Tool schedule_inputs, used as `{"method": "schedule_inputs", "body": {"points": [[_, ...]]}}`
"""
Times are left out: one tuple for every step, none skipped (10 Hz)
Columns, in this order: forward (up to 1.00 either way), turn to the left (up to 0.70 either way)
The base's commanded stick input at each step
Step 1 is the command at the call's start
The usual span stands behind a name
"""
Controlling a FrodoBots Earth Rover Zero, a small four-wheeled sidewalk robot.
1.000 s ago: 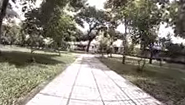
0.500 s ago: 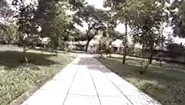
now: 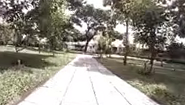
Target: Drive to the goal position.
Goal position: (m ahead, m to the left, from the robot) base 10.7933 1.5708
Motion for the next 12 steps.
{"method": "schedule_inputs", "body": {"points": [[0.7,0.0],[0.7,0.0],[0.7,0.0],[0.7,0.0],[0.7,0.0],[0.7,0.0],[0.7,0.0],[0.7,0.0],[0.7,0.0],[0.7,0.0],[0.7,0.0],[0.7,0.0]]}}
